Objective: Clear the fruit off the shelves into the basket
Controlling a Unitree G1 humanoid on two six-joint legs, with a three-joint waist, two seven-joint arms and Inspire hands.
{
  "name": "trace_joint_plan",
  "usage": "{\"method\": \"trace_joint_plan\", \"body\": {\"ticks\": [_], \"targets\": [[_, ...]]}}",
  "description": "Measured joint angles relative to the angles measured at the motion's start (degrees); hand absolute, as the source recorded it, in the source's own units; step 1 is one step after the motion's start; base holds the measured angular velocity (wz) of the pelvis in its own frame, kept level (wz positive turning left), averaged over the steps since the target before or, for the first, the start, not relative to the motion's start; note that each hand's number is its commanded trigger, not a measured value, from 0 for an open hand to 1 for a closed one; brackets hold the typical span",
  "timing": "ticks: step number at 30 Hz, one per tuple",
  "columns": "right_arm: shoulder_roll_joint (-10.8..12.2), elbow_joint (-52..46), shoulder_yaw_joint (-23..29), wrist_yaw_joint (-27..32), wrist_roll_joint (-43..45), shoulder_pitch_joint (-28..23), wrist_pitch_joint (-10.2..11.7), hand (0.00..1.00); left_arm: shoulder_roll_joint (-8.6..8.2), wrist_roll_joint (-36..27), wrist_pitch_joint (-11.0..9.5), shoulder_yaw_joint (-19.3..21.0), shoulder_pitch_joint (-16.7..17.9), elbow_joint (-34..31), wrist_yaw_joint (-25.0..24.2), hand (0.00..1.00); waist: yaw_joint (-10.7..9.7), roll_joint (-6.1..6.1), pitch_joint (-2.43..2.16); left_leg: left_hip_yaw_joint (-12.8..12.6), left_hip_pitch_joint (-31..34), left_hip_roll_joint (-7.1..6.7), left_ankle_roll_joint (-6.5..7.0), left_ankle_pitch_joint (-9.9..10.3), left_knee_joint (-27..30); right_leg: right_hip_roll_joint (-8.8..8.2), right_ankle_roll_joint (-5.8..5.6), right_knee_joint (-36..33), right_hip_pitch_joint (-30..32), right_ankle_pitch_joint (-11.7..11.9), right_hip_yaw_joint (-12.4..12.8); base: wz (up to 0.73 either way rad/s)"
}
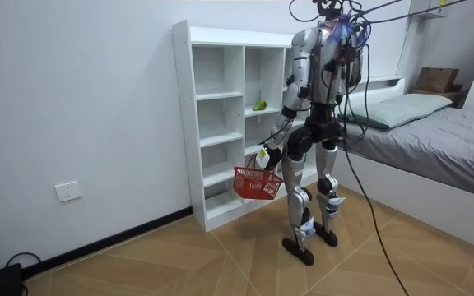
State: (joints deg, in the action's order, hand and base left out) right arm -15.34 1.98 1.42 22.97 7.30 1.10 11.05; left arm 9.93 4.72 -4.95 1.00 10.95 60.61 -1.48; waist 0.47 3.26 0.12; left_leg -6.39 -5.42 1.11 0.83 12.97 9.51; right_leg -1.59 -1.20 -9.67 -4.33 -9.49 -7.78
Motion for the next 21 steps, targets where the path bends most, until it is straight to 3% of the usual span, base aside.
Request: {"method": "trace_joint_plan", "body": {"ticks": [14,21], "targets": [[-0.9,1.9,0.0,-1.1,1.1,0.1,-0.1,0.0,0.0,1.7,0.4,0.0,-0.2,-1.0,-0.1,1.0,0.1,0.18,0.16,0.5,-0.2,-0.06,-0.05,0.0,0.0,-0.02,0.0,1.0,-0.6,0.0,-0.2,0.01],[-0.9,6.3,0.0,-3.3,0.8,0.2,-0.6,0.0,0.0,1.6,0.6,0.6,-0.2,-0.7,-0.2,1.0,1.4,0.3,0.16,0.4,-0.4,-0.07,-0.05,0.0,0.1,-0.04,0.09,0.9,-0.7,0.1,-0.2,0.0]]}}
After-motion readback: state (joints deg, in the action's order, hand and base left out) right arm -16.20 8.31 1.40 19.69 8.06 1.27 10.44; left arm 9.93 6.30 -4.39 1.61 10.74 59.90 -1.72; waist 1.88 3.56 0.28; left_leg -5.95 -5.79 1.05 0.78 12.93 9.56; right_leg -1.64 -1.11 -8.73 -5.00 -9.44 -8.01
